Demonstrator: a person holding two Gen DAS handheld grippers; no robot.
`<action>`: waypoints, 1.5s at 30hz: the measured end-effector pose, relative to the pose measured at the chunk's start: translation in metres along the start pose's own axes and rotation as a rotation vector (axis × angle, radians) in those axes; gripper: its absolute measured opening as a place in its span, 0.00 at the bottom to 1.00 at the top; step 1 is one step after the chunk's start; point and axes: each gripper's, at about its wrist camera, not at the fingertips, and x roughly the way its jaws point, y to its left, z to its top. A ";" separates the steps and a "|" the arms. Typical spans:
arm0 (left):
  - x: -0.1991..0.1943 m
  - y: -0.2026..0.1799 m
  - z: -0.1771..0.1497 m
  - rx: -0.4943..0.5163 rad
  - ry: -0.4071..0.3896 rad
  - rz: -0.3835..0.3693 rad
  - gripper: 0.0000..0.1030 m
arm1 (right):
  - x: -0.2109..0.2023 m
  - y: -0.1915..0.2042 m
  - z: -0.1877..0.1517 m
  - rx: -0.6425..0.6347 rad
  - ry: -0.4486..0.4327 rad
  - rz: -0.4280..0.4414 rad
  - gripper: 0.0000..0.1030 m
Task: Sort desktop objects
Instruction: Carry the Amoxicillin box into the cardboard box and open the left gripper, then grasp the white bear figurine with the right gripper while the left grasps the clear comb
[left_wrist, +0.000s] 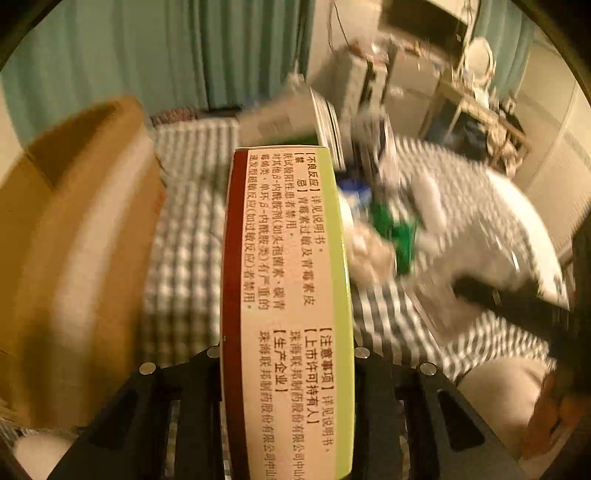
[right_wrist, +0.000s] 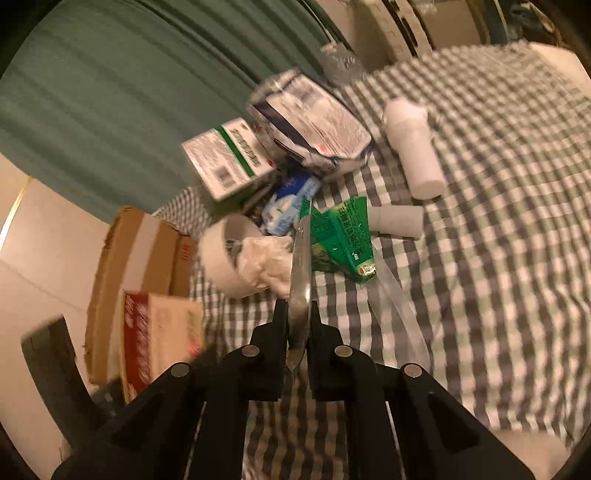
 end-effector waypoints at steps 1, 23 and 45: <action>-0.013 0.007 0.006 -0.006 -0.034 0.014 0.29 | -0.009 0.005 -0.004 0.000 -0.016 0.001 0.09; -0.094 0.225 0.006 -0.259 -0.106 0.227 0.97 | 0.063 0.316 0.011 -0.406 0.120 0.177 0.70; -0.080 -0.002 0.006 0.015 -0.147 0.131 1.00 | -0.185 0.005 0.015 -0.021 -0.302 -0.266 0.88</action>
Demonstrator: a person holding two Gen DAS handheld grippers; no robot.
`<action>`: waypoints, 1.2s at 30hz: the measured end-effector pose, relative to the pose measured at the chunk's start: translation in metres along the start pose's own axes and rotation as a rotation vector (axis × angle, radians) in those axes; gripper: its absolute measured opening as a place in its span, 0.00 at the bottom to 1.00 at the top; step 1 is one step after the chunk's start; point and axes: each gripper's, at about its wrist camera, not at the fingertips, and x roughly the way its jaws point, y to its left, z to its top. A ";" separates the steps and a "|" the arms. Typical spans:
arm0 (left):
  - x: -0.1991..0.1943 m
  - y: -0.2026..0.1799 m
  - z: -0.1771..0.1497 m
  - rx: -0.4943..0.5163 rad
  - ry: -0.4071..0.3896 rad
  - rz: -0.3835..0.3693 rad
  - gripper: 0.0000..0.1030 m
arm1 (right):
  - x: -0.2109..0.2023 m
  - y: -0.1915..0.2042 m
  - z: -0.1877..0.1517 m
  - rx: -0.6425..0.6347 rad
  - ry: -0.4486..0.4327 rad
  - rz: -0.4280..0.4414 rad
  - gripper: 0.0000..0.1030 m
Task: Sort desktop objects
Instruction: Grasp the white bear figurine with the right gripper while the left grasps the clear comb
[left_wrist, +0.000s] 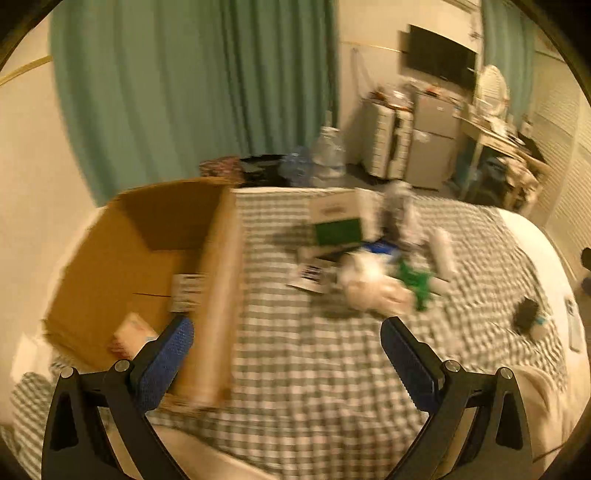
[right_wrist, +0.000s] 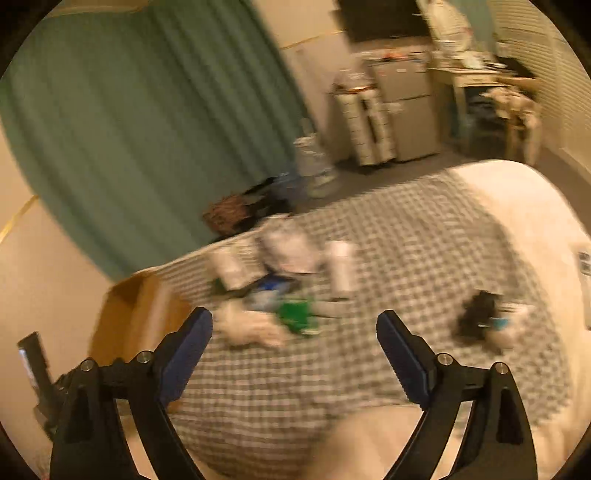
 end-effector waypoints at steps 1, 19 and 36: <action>0.004 -0.011 0.000 0.012 0.011 -0.019 1.00 | -0.001 -0.019 0.000 0.036 -0.009 -0.024 0.88; 0.150 -0.160 -0.016 0.023 0.306 -0.213 1.00 | 0.076 -0.231 -0.023 0.365 0.095 -0.402 0.73; 0.202 -0.201 -0.035 0.101 0.370 -0.190 0.99 | 0.119 -0.232 -0.034 0.288 0.153 -0.424 0.50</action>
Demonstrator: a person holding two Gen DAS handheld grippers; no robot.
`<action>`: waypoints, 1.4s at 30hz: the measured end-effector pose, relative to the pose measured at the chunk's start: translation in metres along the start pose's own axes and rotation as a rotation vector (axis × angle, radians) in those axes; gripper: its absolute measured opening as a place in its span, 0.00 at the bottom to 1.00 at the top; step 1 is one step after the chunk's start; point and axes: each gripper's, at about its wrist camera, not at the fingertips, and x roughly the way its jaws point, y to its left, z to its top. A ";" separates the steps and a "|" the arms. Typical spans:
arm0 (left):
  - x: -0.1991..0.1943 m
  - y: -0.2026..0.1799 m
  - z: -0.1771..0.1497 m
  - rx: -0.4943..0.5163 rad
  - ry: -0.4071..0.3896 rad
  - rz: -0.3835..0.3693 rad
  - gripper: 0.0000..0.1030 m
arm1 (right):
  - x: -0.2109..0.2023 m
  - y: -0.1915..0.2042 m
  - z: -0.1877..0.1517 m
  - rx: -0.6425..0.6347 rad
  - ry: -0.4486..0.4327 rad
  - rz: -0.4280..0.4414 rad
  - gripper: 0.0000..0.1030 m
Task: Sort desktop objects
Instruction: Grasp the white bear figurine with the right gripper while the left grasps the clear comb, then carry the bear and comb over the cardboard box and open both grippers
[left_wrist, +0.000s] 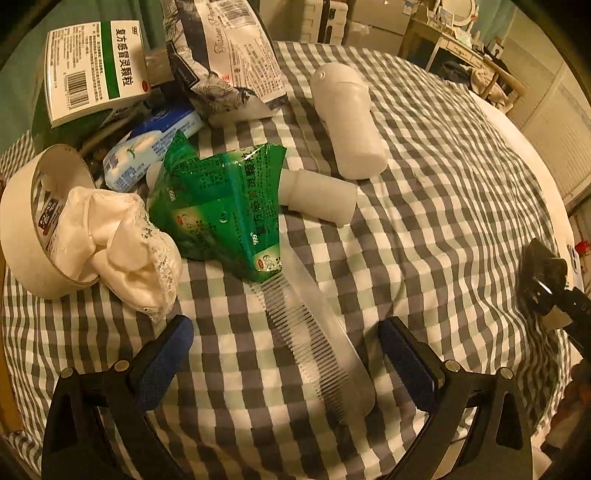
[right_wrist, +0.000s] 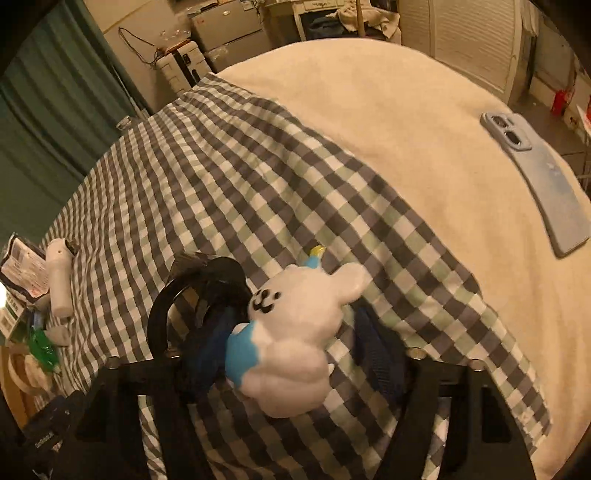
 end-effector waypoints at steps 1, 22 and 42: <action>-0.001 0.002 0.000 0.003 -0.005 -0.007 0.91 | -0.002 -0.002 -0.001 0.008 -0.010 0.008 0.46; -0.081 0.050 -0.029 -0.036 -0.020 -0.225 0.05 | -0.085 -0.002 0.004 -0.010 -0.141 0.097 0.45; -0.038 0.035 -0.038 0.055 0.049 -0.155 0.50 | -0.126 0.079 -0.013 -0.182 -0.170 0.215 0.45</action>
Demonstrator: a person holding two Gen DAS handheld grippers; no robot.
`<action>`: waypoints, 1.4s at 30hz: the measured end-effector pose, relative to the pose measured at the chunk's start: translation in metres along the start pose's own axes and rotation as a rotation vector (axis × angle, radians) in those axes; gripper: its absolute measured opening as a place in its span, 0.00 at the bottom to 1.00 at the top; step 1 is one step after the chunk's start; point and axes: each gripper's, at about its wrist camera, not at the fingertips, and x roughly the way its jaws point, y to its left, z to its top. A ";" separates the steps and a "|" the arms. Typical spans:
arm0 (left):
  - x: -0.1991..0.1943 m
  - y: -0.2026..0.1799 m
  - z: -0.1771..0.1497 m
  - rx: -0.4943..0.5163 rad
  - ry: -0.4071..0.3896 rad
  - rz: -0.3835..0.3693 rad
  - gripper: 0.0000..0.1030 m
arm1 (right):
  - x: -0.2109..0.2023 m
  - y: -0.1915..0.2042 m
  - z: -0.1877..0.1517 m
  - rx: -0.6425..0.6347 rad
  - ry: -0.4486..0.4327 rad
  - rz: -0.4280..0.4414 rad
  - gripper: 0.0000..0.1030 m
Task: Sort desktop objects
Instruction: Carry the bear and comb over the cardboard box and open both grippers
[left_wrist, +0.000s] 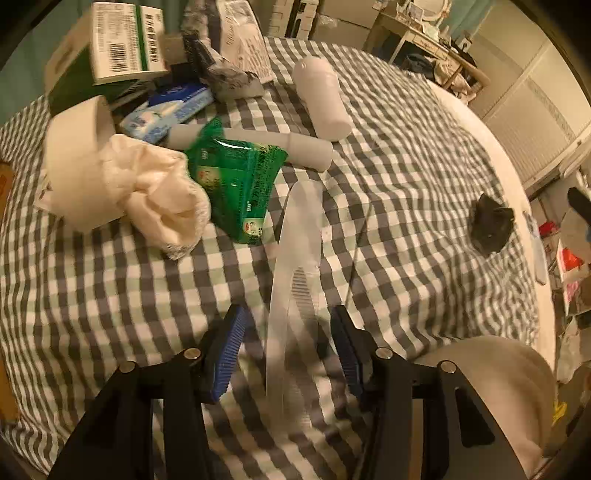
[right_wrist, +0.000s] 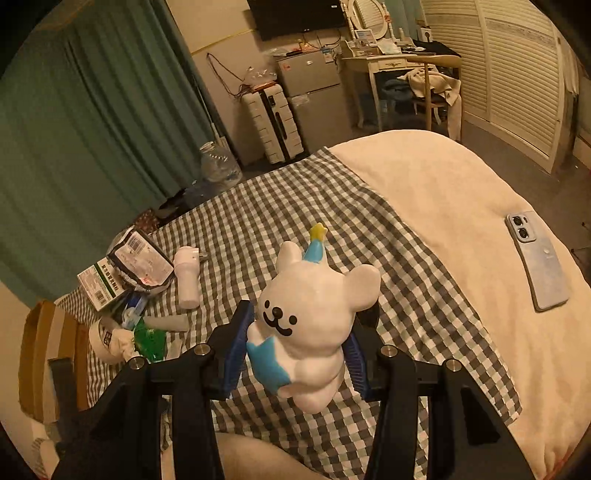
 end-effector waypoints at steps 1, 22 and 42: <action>0.005 -0.001 0.001 0.010 0.007 0.015 0.50 | 0.002 -0.001 0.000 0.000 0.005 0.004 0.45; -0.098 0.005 0.007 0.032 -0.199 -0.056 0.26 | -0.032 0.067 0.000 -0.144 -0.027 0.073 0.45; -0.238 0.063 0.015 -0.068 -0.430 0.054 0.26 | -0.085 0.190 -0.029 -0.375 -0.056 0.259 0.45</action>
